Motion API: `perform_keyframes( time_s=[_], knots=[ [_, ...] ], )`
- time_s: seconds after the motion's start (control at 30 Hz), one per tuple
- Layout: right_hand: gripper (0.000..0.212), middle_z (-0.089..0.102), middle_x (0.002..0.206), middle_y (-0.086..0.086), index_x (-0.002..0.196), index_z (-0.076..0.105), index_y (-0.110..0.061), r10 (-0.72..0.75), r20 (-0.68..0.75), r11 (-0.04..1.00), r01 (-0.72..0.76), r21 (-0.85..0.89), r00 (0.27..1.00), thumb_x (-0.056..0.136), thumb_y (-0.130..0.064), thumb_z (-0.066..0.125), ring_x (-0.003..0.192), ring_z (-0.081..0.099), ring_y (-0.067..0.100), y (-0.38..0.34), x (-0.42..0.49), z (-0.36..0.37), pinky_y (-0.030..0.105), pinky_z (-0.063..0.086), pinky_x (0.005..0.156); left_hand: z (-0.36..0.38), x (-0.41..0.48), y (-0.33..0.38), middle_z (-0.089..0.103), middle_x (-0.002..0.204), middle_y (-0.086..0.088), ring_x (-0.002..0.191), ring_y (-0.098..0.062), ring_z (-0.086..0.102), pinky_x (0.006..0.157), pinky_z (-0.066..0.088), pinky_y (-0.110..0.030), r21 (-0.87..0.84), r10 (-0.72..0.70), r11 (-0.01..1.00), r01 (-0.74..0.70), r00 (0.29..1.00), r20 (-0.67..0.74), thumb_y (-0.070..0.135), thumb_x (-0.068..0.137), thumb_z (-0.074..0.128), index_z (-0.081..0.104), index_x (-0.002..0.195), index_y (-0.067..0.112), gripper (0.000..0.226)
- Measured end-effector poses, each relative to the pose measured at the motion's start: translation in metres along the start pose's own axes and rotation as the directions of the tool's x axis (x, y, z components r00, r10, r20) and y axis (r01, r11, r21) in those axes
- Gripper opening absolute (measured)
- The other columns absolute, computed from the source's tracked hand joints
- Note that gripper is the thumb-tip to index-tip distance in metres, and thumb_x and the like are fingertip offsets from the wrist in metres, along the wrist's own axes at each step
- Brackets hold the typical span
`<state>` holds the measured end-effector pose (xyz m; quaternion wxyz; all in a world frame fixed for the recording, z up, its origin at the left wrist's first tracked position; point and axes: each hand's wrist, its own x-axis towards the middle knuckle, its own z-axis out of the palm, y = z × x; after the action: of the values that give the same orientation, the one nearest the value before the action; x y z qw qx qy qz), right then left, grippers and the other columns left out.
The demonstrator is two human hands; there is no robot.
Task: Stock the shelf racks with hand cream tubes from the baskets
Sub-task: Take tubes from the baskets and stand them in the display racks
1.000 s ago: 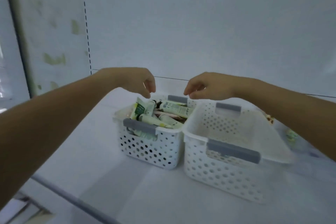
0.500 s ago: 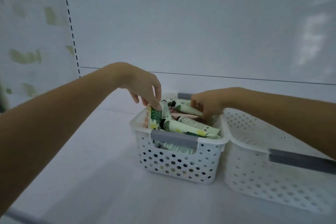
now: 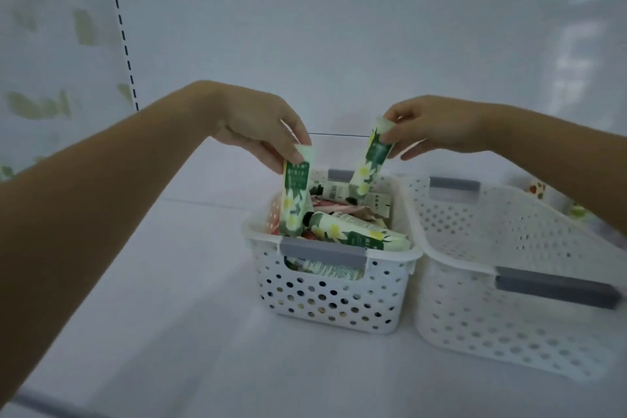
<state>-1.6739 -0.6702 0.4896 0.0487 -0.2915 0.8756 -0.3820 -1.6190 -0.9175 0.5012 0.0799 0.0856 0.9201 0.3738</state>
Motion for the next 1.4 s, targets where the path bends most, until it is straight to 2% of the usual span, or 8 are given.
perform_keyframes(
  time_s=[0.23, 0.47, 0.7, 0.83, 0.97, 1.13, 1.27, 1.4],
  knots=[
    [0.002, 0.071, 0.084, -0.001, 0.091, 0.056, -0.016, 0.022, -0.321, 0.928, 0.1, 0.358, 0.947, 0.09, -0.016, 0.058, 0.074, 0.071, 0.011, 0.012, -0.031, -0.036, 0.022, 0.057, 0.064, 0.015, 0.02, 0.036, 0.069, 0.087, -0.006, 0.07, -0.008, 0.07, 0.06, 0.055, -0.017, -0.367, 0.209, 0.868, -0.333, 0.917, -0.339, 0.008, 0.09, 0.054, 0.061, 0.088, 0.007, 0.007],
    [0.005, 0.066, 0.089, 0.0, 0.092, 0.054, -0.02, 0.032, -0.531, 0.956, 0.129, 0.263, 0.847, 0.092, -0.016, 0.056, 0.064, 0.067, 0.006, 0.046, -0.09, -0.085, 0.017, 0.052, 0.056, 0.088, 0.054, 0.113, 0.063, 0.08, -0.003, 0.056, -0.002, 0.064, 0.057, 0.054, -0.016, -0.376, 0.322, 0.774, -0.51, 0.828, -0.459, 0.008, 0.091, 0.055, 0.059, 0.088, 0.007, 0.005],
    [0.01, 0.063, 0.081, -0.001, 0.09, 0.053, -0.018, -0.005, -0.634, 0.998, 0.042, 0.044, 0.773, 0.09, -0.01, 0.058, 0.056, 0.062, 0.001, 0.115, -0.168, -0.152, 0.015, 0.05, 0.054, 0.185, 0.081, 0.204, 0.06, 0.078, -0.004, 0.064, -0.01, 0.062, 0.054, 0.054, -0.016, -0.415, 0.333, 0.733, -0.54, 0.816, -0.473, 0.005, 0.09, 0.055, 0.056, 0.084, 0.008, 0.008],
    [0.012, 0.058, 0.088, -0.001, 0.098, 0.052, -0.013, 0.002, -0.611, 0.983, -0.113, -0.143, 0.791, 0.089, -0.012, 0.06, 0.065, 0.061, 0.01, 0.164, -0.199, -0.177, 0.025, 0.051, 0.065, 0.248, 0.096, 0.24, 0.056, 0.078, -0.006, 0.068, -0.014, 0.058, 0.059, 0.056, -0.022, -0.436, 0.28, 0.754, -0.492, 0.84, -0.465, 0.002, 0.089, 0.055, 0.054, 0.081, 0.007, 0.009],
    [0.013, 0.054, 0.101, 0.003, 0.098, 0.051, -0.014, 0.044, -0.508, 0.915, -0.239, -0.325, 0.86, 0.089, -0.015, 0.06, 0.074, 0.058, 0.015, 0.202, -0.211, -0.187, 0.032, 0.049, 0.07, 0.315, 0.112, 0.255, 0.052, 0.072, -0.008, 0.076, -0.026, 0.058, 0.08, 0.056, -0.046, -0.48, 0.2, 0.77, -0.42, 0.874, -0.444, 0.002, 0.087, 0.058, 0.048, 0.067, 0.013, 0.025],
    [0.017, 0.051, 0.103, 0.004, 0.1, 0.051, -0.016, 0.031, -0.435, 0.869, -0.239, -0.432, 0.9, 0.087, -0.018, 0.061, 0.087, 0.049, 0.019, 0.228, -0.207, -0.188, 0.027, 0.034, 0.072, 0.369, 0.133, 0.248, 0.062, 0.101, -0.019, 0.099, -0.035, 0.061, 0.088, 0.051, -0.049, -0.535, 0.033, 0.767, -0.355, 0.854, -0.52, 0.008, 0.086, 0.06, 0.05, 0.076, 0.016, 0.016],
    [0.025, 0.053, 0.104, 0.006, 0.109, 0.056, -0.01, 0.096, -0.328, 0.825, -0.259, -0.503, 0.94, 0.086, -0.018, 0.063, 0.087, 0.047, 0.018, 0.238, -0.206, -0.185, 0.027, 0.034, 0.071, 0.38, 0.141, 0.231, 0.063, 0.101, -0.017, 0.094, -0.029, 0.063, 0.077, 0.057, -0.04, -0.594, -0.053, 0.717, -0.365, 0.82, -0.569, 0.009, 0.089, 0.059, 0.057, 0.102, 0.003, 0.014],
    [0.024, 0.058, 0.107, 0.004, 0.11, 0.06, -0.012, -0.021, -0.391, 0.792, -0.223, -0.569, 0.92, 0.087, -0.019, 0.06, 0.088, 0.048, 0.014, 0.233, -0.206, -0.189, 0.025, 0.038, 0.076, 0.376, 0.135, 0.224, 0.059, 0.081, -0.003, 0.07, -0.012, 0.06, 0.051, 0.054, -0.017, -0.618, 0.002, 0.661, -0.426, 0.824, -0.567, 0.005, 0.089, 0.058, 0.053, 0.098, 0.005, 0.01]
  ],
)
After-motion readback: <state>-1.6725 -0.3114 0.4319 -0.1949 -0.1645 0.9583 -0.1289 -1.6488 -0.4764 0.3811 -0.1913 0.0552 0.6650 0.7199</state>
